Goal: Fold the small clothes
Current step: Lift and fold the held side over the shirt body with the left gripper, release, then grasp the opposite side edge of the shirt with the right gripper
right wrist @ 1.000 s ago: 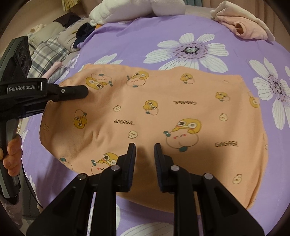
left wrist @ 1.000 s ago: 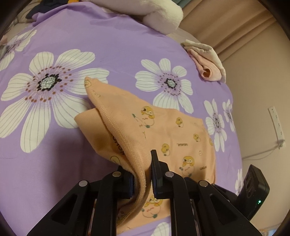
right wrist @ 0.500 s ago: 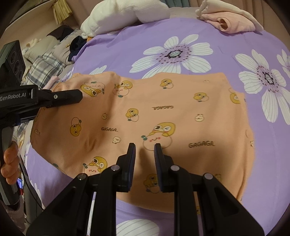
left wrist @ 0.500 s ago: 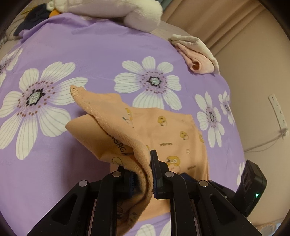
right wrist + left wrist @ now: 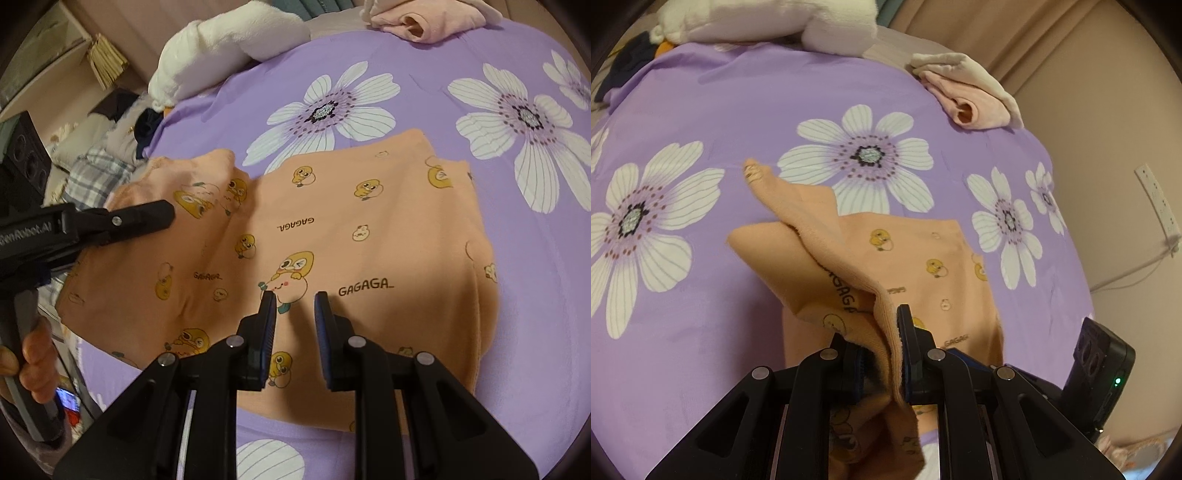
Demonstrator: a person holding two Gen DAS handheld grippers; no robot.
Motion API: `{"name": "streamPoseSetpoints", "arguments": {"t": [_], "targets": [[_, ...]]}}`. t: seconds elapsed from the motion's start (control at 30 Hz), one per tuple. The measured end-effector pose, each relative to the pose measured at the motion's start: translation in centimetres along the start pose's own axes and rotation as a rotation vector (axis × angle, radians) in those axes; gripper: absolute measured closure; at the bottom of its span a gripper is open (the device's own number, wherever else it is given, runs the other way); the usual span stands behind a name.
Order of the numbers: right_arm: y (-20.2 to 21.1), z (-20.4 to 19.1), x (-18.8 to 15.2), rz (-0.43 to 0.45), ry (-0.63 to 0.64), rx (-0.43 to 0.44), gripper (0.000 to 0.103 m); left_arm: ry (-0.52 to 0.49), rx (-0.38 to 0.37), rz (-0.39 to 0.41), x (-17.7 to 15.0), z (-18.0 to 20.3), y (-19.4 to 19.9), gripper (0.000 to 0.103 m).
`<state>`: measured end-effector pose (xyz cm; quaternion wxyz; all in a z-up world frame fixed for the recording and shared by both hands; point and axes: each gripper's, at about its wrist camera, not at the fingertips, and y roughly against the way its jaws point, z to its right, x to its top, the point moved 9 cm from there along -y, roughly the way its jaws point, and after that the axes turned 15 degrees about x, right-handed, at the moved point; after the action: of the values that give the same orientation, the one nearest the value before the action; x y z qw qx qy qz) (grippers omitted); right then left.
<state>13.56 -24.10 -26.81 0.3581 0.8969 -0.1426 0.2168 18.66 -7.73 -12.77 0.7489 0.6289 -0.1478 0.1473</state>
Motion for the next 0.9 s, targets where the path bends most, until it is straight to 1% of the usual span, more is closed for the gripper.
{"name": "streamPoseSetpoints", "arguments": {"t": [0.03, 0.1, 0.13, 0.27, 0.3, 0.43, 0.57, 0.73, 0.8, 0.9], "targets": [[0.1, 0.0, 0.0, 0.005, -0.012, 0.022, 0.080, -0.007, -0.002, -0.004, 0.0, 0.4, -0.1, 0.090], [0.3, 0.2, 0.0, 0.011, -0.032, 0.050, 0.076, -0.019, 0.000, -0.008, 0.0, 1.1, -0.4, 0.090], [0.4, 0.4, 0.0, 0.015, -0.045, 0.061, 0.070, -0.025, -0.001, -0.011, 0.0, 1.5, -0.6, 0.090], [0.7, 1.0, 0.0, 0.037, -0.111, 0.117, 0.060, -0.047, -0.005, -0.006, 0.0, 2.6, -1.1, 0.090], [0.9, 1.2, -0.1, 0.042, -0.129, 0.134, 0.059, -0.053, -0.008, -0.006, 0.1, 2.9, -1.2, 0.090], [1.1, 1.3, -0.1, 0.054, -0.161, 0.193, 0.053, -0.067, -0.028, -0.044, -0.3, 4.0, -2.1, 0.090], [1.1, 1.3, -0.3, 0.052, -0.184, 0.219, 0.051, -0.055, -0.059, -0.085, -0.8, 4.7, -2.9, 0.090], [1.3, 1.5, -0.5, 0.049, -0.223, 0.258, 0.049, -0.002, -0.078, -0.079, -0.7, 3.4, -2.3, 0.090], [1.0, 1.5, -0.5, 0.040, -0.236, 0.269, 0.045, 0.016, -0.063, -0.075, -0.7, 2.3, -2.0, 0.090], [0.1, 1.4, -0.2, 0.021, -0.242, 0.261, 0.045, 0.036, -0.048, -0.078, -1.5, 0.4, -1.8, 0.090]]}}
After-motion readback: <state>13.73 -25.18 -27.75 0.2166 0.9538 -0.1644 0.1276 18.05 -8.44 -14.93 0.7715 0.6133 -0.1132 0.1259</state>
